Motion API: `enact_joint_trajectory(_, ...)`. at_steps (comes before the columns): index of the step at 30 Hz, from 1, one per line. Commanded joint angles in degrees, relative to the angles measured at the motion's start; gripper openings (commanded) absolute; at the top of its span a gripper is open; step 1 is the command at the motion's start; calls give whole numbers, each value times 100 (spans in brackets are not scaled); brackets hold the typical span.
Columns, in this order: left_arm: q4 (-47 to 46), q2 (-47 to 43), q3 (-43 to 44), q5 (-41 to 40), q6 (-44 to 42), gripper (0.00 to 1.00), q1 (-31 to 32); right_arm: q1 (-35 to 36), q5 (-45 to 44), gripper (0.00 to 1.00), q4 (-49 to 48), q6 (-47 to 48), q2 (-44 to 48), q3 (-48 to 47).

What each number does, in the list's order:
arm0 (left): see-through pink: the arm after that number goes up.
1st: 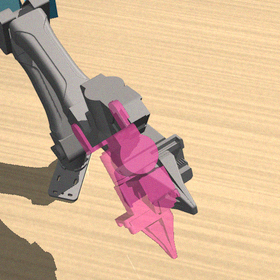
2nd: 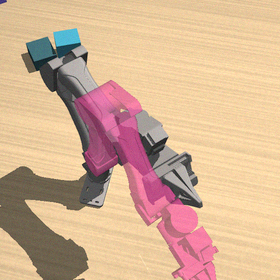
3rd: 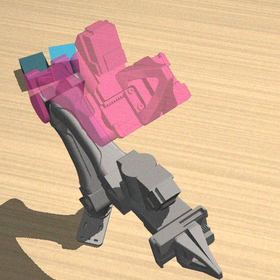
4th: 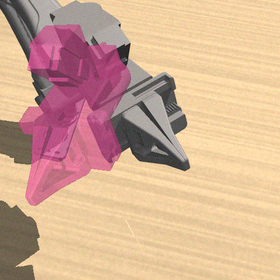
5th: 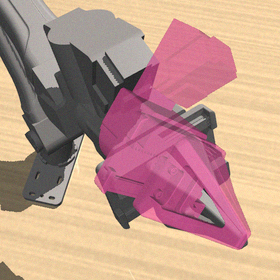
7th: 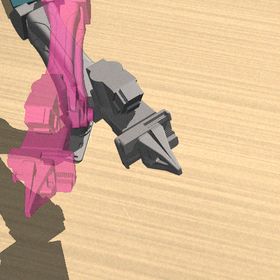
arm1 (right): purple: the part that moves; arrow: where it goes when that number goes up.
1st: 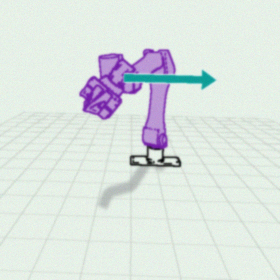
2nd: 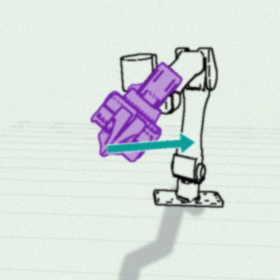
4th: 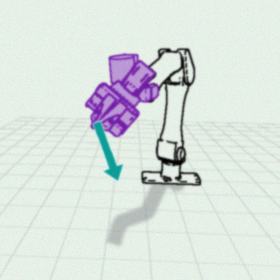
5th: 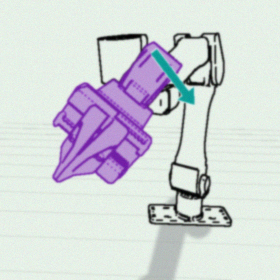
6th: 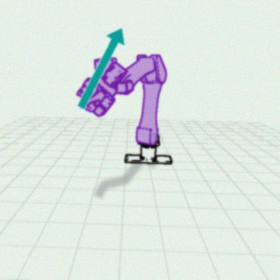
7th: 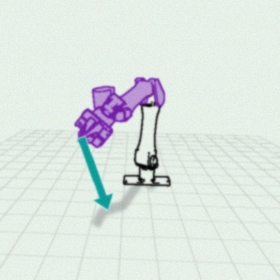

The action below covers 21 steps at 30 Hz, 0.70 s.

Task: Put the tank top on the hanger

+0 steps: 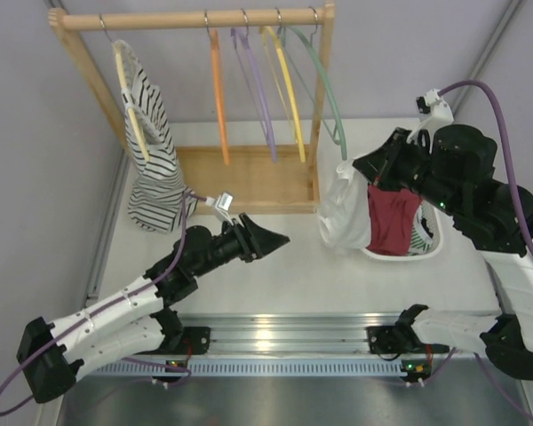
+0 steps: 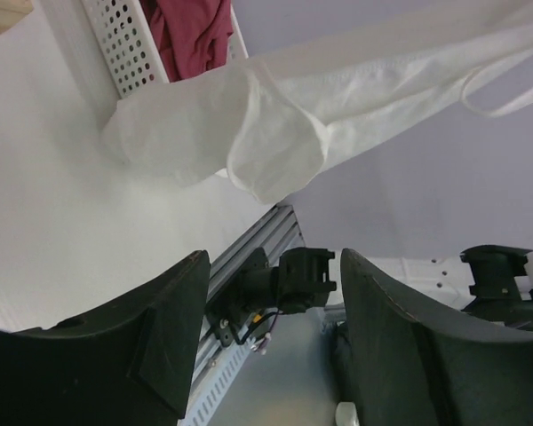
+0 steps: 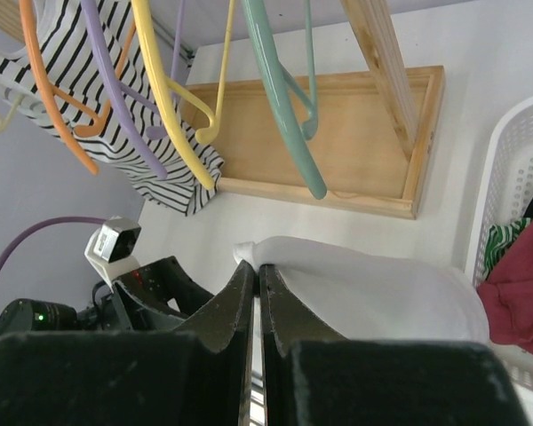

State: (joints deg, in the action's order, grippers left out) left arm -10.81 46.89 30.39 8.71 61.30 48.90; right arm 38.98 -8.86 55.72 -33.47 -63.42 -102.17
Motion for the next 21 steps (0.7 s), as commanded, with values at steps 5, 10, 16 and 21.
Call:
enact_joint_trajectory(5,-1784,696,-7,-1161,1349,66,146,347,-467,0,-141,-150,101,110)
enact_joint_trajectory(10,-2118,1330,221,-1135,1701,65,260,443,-573,0,-141,-186,154,197)
enact_joint_trajectory(16,-2830,1902,309,-1187,1851,64,392,523,-634,0,-71,-203,198,198)
enact_joint_trajectory(21,-2900,1964,354,-1240,1798,61,418,593,-678,0,8,-212,225,206)
